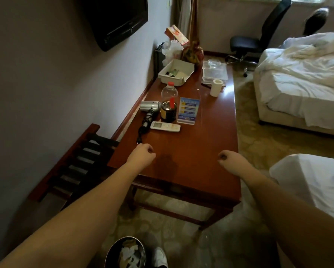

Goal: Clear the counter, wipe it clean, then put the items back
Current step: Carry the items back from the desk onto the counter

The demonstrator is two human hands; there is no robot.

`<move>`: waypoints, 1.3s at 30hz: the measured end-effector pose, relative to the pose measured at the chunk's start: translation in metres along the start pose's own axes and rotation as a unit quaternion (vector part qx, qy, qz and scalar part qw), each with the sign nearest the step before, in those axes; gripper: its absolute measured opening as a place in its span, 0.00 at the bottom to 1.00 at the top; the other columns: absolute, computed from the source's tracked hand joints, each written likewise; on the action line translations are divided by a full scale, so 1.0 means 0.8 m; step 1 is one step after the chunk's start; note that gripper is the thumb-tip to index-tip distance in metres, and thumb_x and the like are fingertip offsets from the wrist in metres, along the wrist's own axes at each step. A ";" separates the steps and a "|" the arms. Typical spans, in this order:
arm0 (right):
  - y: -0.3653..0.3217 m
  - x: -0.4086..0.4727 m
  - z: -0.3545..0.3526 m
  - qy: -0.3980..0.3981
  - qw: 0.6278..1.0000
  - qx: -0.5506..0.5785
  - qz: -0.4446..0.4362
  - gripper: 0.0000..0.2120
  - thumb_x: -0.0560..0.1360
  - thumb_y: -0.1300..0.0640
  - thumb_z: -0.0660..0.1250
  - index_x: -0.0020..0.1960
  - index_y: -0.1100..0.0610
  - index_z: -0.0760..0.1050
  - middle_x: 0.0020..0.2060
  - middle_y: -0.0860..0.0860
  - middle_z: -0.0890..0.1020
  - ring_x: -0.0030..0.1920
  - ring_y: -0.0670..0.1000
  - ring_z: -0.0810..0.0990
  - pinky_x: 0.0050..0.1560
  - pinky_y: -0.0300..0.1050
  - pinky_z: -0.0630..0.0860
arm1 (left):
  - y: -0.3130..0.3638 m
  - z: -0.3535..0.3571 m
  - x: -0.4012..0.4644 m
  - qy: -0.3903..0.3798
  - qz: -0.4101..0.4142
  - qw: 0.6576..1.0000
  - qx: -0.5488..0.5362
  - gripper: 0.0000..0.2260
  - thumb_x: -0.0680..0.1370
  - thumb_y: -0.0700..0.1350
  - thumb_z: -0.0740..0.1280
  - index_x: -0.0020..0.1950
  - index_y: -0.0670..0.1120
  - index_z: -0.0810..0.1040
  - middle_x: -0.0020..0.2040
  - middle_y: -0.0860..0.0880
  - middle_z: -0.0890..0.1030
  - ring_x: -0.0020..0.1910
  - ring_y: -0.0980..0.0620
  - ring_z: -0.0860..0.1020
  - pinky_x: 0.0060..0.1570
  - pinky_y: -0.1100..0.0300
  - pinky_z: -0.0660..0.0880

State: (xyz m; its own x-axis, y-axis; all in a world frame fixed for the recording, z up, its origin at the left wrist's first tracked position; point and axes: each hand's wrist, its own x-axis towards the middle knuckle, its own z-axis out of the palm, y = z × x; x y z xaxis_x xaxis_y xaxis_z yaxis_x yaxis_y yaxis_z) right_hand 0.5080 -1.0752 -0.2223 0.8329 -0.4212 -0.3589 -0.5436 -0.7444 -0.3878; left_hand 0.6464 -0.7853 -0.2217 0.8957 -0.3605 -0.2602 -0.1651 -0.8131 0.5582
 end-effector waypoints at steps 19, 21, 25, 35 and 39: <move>-0.016 0.304 -0.020 -0.050 0.993 0.098 0.036 0.16 0.79 0.56 0.63 0.66 0.53 0.71 0.52 0.48 0.78 0.43 0.47 0.79 0.38 0.39 0.75 | 0.054 0.050 0.260 -0.045 -0.030 0.984 0.172 0.23 0.76 0.48 0.67 0.70 0.48 0.68 0.68 0.46 0.68 0.67 0.45 0.66 0.64 0.50 0.68; -0.020 0.339 -0.014 -0.058 0.993 0.095 0.030 0.19 0.78 0.57 0.64 0.68 0.53 0.69 0.59 0.51 0.77 0.48 0.47 0.78 0.44 0.41 0.77 | 0.057 0.059 0.281 -0.047 -0.020 0.979 0.197 0.27 0.75 0.47 0.68 0.73 0.48 0.65 0.71 0.46 0.66 0.70 0.45 0.63 0.67 0.50 0.64; -0.027 0.390 -0.005 -0.045 0.994 0.099 0.010 0.26 0.77 0.56 0.66 0.73 0.52 0.63 0.67 0.52 0.71 0.56 0.48 0.75 0.45 0.39 0.76 | 0.054 0.072 0.318 -0.062 -0.002 0.969 0.238 0.31 0.75 0.46 0.68 0.75 0.48 0.61 0.75 0.46 0.60 0.74 0.45 0.57 0.71 0.50 0.56; -0.032 0.436 0.021 -0.018 0.991 0.114 -0.073 0.15 0.78 0.55 0.64 0.64 0.51 0.73 0.59 0.47 0.78 0.57 0.48 0.75 0.55 0.45 0.74 | 0.058 0.088 0.359 -0.137 0.026 0.936 0.324 0.30 0.77 0.40 0.64 0.77 0.49 0.58 0.75 0.47 0.61 0.75 0.45 0.57 0.72 0.48 0.52; -0.035 0.436 0.025 -0.003 0.991 0.106 -0.079 0.14 0.79 0.55 0.63 0.64 0.53 0.74 0.57 0.48 0.78 0.54 0.46 0.74 0.53 0.42 0.73 | 0.060 0.093 0.358 -0.112 0.040 0.933 0.341 0.26 0.76 0.42 0.64 0.74 0.49 0.63 0.71 0.47 0.68 0.69 0.46 0.64 0.69 0.49 0.57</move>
State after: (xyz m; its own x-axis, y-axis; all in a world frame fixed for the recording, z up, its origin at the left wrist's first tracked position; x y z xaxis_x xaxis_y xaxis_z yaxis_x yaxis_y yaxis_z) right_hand 0.8116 -1.1907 -0.3537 0.9095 -0.3038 -0.2838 -0.4157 -0.6748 -0.6098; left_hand 0.8644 -0.9613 -0.3279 0.7732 -0.4576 -0.4390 -0.5208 -0.8532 -0.0280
